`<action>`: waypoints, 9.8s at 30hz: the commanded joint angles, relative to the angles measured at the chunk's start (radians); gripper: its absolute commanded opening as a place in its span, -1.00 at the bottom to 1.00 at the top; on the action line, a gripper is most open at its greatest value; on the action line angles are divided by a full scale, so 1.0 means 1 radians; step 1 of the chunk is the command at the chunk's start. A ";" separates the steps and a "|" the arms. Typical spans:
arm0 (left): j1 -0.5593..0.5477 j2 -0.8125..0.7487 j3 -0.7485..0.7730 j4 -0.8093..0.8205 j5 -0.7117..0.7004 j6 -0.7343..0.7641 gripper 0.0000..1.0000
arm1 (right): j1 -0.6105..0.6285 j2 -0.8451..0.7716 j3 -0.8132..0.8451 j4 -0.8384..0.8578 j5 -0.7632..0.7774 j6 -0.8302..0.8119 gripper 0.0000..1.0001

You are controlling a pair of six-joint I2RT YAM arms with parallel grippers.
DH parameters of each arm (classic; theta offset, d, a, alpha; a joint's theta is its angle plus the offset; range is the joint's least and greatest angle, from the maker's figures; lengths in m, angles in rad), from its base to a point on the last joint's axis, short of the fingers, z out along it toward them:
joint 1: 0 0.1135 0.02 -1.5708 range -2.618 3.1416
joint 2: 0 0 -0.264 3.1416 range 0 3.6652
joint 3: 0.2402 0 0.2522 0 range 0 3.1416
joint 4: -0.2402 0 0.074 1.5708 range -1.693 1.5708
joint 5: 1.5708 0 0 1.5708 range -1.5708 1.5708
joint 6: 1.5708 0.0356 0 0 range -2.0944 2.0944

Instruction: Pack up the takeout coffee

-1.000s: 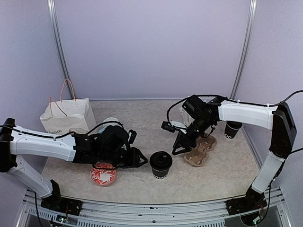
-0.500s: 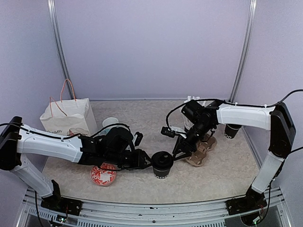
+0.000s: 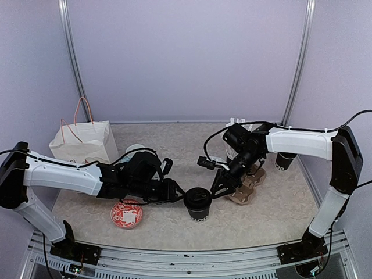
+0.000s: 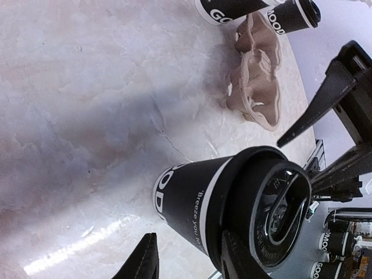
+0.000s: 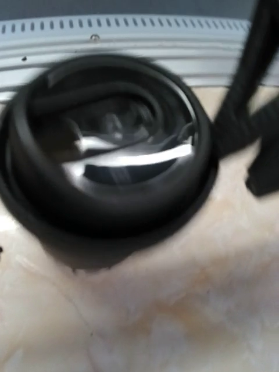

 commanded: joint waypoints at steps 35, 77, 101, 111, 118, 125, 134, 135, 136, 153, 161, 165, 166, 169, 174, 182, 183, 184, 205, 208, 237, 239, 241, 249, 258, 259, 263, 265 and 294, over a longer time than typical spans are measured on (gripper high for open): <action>0.025 -0.059 0.086 -0.175 -0.281 0.184 0.19 | 0.311 -0.145 -0.196 0.106 0.246 -0.113 0.99; -0.050 -0.458 -0.150 0.113 0.061 0.452 0.51 | 0.240 -0.132 -0.132 0.268 0.021 -0.091 0.46; -0.099 -0.262 -0.080 0.107 0.179 0.466 0.52 | 0.223 -0.156 -0.126 0.274 0.044 -0.081 0.46; -0.097 -0.244 0.030 -0.112 0.138 0.523 0.35 | 0.208 -0.170 -0.148 0.250 0.111 -0.087 0.93; -0.101 -0.203 0.215 -0.507 0.038 0.595 0.35 | 0.135 -0.253 -0.178 0.169 0.095 -0.118 0.99; -0.144 -0.019 0.443 -0.881 -0.095 0.608 0.35 | 0.026 -0.306 -0.200 0.207 0.068 -0.059 0.99; -0.205 0.149 0.611 -1.041 -0.131 0.684 0.38 | 0.005 -0.320 -0.227 0.235 0.054 -0.036 0.99; -0.208 0.161 0.621 -1.047 -0.134 0.688 0.40 | 0.006 -0.320 -0.229 0.236 0.050 -0.036 0.99; -0.210 0.179 0.635 -1.056 -0.140 0.695 0.43 | 0.006 -0.320 -0.232 0.237 0.047 -0.036 0.99; -0.263 0.210 0.771 -0.995 -0.467 0.639 0.98 | 0.006 -0.289 -0.230 0.212 -0.024 -0.002 0.99; -0.176 -0.025 0.462 -0.701 -0.364 0.326 0.85 | 0.026 -0.136 -0.182 0.195 -0.161 0.065 0.63; -0.157 -0.134 0.280 -0.578 -0.251 0.155 0.70 | 0.038 -0.105 -0.176 0.228 -0.140 0.128 0.37; -0.153 -0.173 0.232 -0.530 -0.227 0.121 0.68 | 0.043 -0.088 -0.163 0.217 -0.148 0.125 0.31; -0.143 -0.235 0.111 -0.435 -0.164 0.033 0.65 | 0.083 -0.032 -0.113 0.172 -0.167 0.109 0.11; -0.142 -0.270 0.001 -0.368 -0.113 -0.014 0.60 | 0.127 0.047 -0.062 0.157 -0.195 0.129 0.04; -0.143 -0.254 -0.070 -0.313 -0.053 -0.014 0.51 | 0.151 0.121 0.020 0.106 -0.247 0.118 0.18; -0.143 -0.249 -0.073 -0.318 -0.051 -0.011 0.51 | 0.155 0.129 0.027 0.102 -0.251 0.116 0.18; -0.143 -0.242 -0.078 -0.319 -0.049 -0.010 0.50 | 0.158 0.138 0.035 0.095 -0.256 0.111 0.17; -0.095 -0.244 -0.186 -0.213 0.005 0.029 0.43 | 0.170 0.284 0.178 -0.007 -0.346 0.102 0.03; -0.091 -0.231 -0.181 -0.211 0.008 0.041 0.43 | 0.169 0.305 0.192 -0.009 -0.339 0.114 -0.02; -0.087 -0.247 -0.061 -0.323 -0.137 0.178 0.48 | 0.151 0.229 0.202 -0.012 -0.100 0.098 -0.18; -0.087 -0.247 -0.024 -0.340 -0.164 0.204 0.53 | 0.143 0.207 0.201 -0.025 -0.103 0.079 -0.07; -0.088 -0.248 0.016 -0.351 -0.178 0.226 0.57 | 0.135 0.188 0.203 -0.039 -0.100 0.065 0.02; -0.082 -0.229 0.248 -0.448 -0.339 0.357 0.98 | 0.125 0.082 0.301 -0.131 -0.012 -0.039 0.14; -0.016 -0.067 0.660 -0.529 -0.569 0.703 0.98 | 0.109 -0.154 0.320 0.121 0.345 -0.064 0.58; -0.015 -0.055 0.673 -0.489 -0.601 0.766 0.98 | 0.102 -0.190 0.291 0.177 0.381 -0.066 0.83; 0.033 -0.036 0.715 -0.320 -0.622 0.945 0.98 | 0.031 -0.229 0.287 0.252 0.382 -0.011 0.99; 0.083 -0.027 0.758 -0.283 -0.585 0.920 0.98 | 0.017 -0.225 0.303 0.227 0.338 -0.033 0.97; 0.390 -0.213 0.371 0.089 -0.179 0.787 0.71 | 0.387 0.137 0.408 -0.054 0.222 -0.317 0.99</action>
